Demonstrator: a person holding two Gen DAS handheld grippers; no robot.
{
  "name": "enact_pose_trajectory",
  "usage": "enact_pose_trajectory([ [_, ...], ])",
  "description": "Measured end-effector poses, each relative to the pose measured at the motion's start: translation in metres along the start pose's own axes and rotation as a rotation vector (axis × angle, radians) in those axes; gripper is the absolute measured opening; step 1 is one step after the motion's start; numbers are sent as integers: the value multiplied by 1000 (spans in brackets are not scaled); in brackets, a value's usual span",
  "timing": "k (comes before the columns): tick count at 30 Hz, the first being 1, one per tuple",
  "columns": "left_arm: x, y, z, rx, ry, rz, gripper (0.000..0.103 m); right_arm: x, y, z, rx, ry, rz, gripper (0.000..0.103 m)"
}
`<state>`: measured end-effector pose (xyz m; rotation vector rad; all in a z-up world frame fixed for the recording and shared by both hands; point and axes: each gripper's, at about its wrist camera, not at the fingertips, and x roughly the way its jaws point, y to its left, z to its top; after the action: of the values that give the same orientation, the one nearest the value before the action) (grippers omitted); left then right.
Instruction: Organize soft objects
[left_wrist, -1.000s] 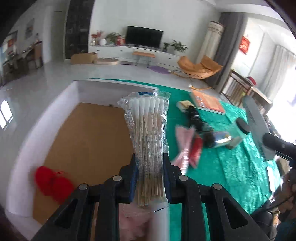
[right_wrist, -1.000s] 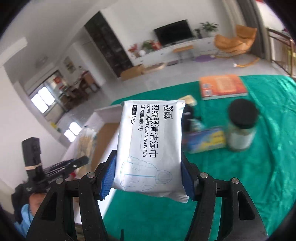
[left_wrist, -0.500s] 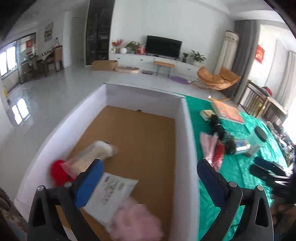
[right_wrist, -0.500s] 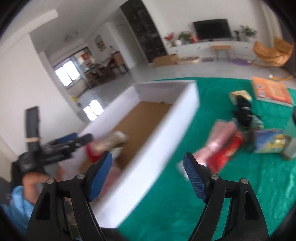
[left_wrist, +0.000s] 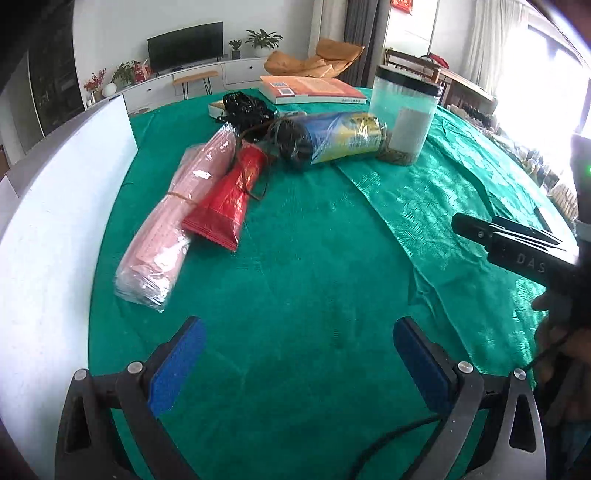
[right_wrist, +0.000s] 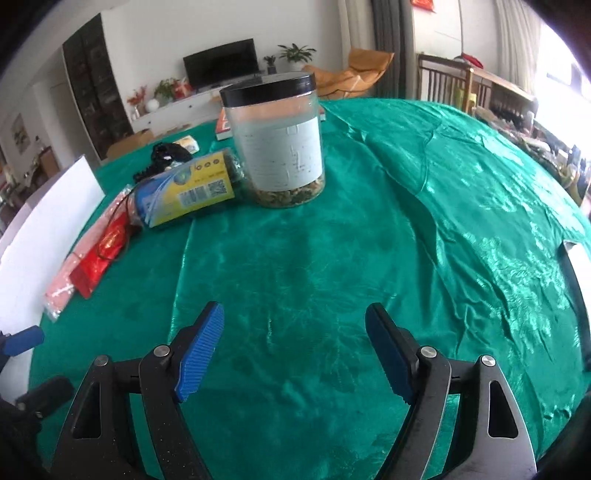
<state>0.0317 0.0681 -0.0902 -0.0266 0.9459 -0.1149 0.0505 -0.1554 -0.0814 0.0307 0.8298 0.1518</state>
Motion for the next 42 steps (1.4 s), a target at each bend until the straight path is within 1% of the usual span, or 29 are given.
enact_pose_trajectory([
  [2, 7, 1, -3, -3, 13, 5, 101, 5, 0, 2, -8, 21, -2, 81],
  [4, 10, 0, -2, 13, 0, 38, 101, 5, 6, 1, -10, 42, -5, 81],
  [5, 12, -1, -3, 16, 4, 41, 101, -8, 10, -10, -8, 50, -10, 81],
  [7, 13, -2, -3, 29, -4, 51, 101, -6, 10, -10, 2, 62, -10, 81],
  [8, 15, -3, -4, 39, -5, 56, 103, -12, 9, -14, 4, 61, -9, 81],
  [18, 18, -2, -1, 42, -8, 48, 103, -11, 20, -21, -60, 74, -50, 88],
  [42, 18, -2, -1, 41, -9, 49, 103, -12, 20, -22, -63, 73, -48, 89],
])
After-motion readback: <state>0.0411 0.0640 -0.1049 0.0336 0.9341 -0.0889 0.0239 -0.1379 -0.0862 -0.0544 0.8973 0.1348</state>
